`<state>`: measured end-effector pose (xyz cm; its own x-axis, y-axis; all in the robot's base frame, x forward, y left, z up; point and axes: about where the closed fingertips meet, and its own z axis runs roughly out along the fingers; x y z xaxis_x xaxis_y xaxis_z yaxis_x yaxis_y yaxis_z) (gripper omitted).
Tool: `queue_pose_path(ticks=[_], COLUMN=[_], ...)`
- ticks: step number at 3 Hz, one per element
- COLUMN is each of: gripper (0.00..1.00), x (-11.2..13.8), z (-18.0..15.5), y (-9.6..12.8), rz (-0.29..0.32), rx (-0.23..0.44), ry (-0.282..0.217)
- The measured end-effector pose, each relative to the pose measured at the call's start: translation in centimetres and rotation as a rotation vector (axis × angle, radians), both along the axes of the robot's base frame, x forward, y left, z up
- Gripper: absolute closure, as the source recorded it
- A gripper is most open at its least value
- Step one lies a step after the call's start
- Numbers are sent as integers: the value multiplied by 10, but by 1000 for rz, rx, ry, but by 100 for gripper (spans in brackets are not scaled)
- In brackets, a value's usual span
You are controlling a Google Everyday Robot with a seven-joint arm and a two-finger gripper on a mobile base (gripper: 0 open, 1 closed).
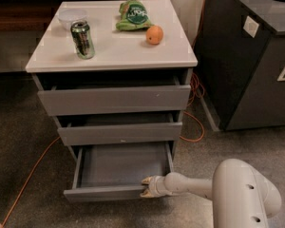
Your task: Place orange into bottom drawer
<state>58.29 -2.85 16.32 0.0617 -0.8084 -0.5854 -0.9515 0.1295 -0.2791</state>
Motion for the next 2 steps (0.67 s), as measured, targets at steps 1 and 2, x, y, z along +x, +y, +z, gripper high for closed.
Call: queue_pose_path(ticks=[1,2], gripper=[100,100], x=[-3,-4], z=[4,4], y=[-1,-1], rz=[-2,-4], rx=[1,2], ry=[2,4])
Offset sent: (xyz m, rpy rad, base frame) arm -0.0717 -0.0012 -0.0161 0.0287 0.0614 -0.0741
